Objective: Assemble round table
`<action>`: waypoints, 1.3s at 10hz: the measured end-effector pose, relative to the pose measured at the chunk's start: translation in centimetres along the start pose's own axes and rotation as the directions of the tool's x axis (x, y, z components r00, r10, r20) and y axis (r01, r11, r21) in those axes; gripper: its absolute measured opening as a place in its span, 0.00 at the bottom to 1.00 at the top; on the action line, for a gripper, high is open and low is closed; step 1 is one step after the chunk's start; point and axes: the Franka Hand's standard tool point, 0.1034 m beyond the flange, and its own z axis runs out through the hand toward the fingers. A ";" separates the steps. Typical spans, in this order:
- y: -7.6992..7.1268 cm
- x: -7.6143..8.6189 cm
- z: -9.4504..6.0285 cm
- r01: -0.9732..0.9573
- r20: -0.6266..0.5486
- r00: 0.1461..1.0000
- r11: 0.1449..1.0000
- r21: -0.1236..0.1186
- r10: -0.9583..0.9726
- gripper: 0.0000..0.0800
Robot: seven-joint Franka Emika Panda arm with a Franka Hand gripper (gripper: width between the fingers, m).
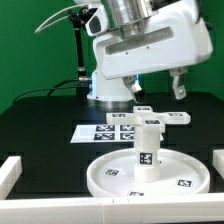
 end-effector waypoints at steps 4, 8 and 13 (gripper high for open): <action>-0.3 0.4 0.1 0.290 0.013 0.957 0.957 -0.015 -0.290 0.81; 0.0 1.0 0.0 0.718 0.030 0.696 0.693 -0.070 -0.718 0.81; 0.2 1.6 -0.1 0.947 0.081 0.316 0.309 -0.093 -0.945 0.81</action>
Offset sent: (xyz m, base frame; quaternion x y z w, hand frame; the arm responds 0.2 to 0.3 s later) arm 0.0000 0.0000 0.0000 0.0000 0.0000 -0.1938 0.9810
